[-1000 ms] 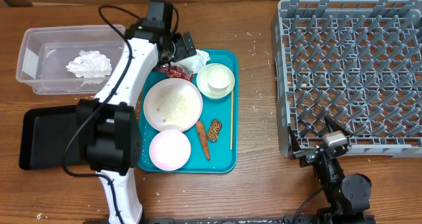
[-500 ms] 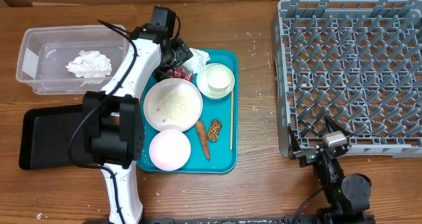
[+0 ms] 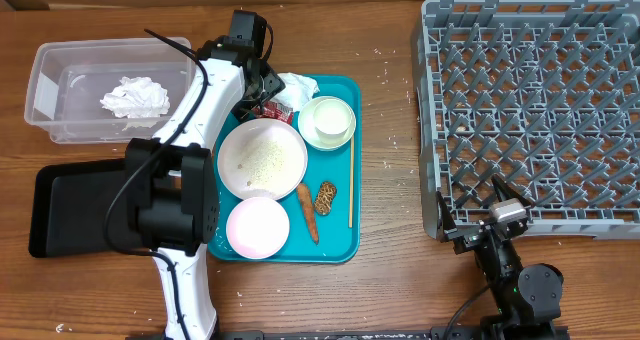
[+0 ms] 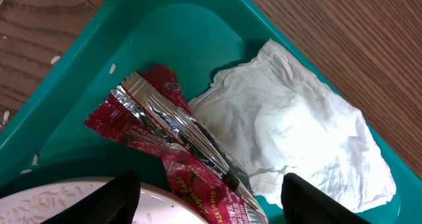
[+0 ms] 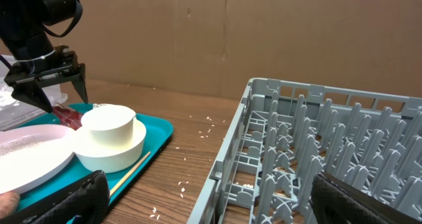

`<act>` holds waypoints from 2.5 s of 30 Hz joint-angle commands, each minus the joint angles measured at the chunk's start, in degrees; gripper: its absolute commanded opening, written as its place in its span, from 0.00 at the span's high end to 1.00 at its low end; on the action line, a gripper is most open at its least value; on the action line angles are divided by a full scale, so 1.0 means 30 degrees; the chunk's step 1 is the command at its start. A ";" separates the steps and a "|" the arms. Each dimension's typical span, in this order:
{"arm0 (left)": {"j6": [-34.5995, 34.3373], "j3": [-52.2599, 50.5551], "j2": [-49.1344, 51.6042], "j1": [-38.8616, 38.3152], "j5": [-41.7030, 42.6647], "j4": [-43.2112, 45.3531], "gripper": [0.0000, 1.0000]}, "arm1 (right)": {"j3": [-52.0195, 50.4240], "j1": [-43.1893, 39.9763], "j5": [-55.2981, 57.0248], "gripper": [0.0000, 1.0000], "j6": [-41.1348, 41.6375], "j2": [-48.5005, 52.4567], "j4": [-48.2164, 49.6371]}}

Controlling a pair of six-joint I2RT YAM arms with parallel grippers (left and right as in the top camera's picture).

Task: Sort waste into correct bins and load items into the dishwasher
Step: 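Return the left gripper to the tray and grasp the red wrapper, then carry the red wrapper left and drop it into the clear bin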

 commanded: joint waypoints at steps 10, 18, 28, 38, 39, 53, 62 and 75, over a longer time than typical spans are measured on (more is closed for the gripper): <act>-0.1785 -0.0364 0.0306 -0.0255 -0.0248 0.0423 0.30 | -0.0197 -0.0051 -0.0102 0.00 0.0007 -0.0189 0.0058; -0.2535 -0.0488 0.0306 -0.0299 -0.0109 0.0597 0.34 | -0.0204 -0.0051 -0.0102 0.00 0.0007 -0.0189 0.0058; -0.2776 -0.0984 0.0306 -0.0386 -0.0386 0.1086 0.34 | -0.0204 -0.0051 -0.0102 0.00 0.0007 -0.0189 0.0058; -0.2922 -0.1005 0.0510 -0.0415 -0.0612 0.1333 0.33 | -0.0197 -0.0051 -0.0102 0.00 0.0007 -0.0189 0.0058; -0.2922 -0.1005 0.0619 -0.0415 -0.0612 0.1370 0.33 | -0.0197 -0.0051 -0.0102 0.00 0.0007 -0.0189 0.0058; -0.2747 -0.0998 0.0729 -0.0415 -0.0663 0.1792 0.56 | -0.0204 -0.0051 -0.0102 0.00 0.0007 -0.0189 0.0058; -0.2499 -0.0780 0.0721 -0.0415 -0.0597 0.1035 0.89 | -0.0204 -0.0051 -0.0102 0.00 0.0007 -0.0189 0.0058; -0.1071 0.2477 0.0605 -0.0415 -0.0619 -0.2317 0.96 | -0.0197 -0.0051 -0.0102 0.00 0.0007 -0.0189 0.0058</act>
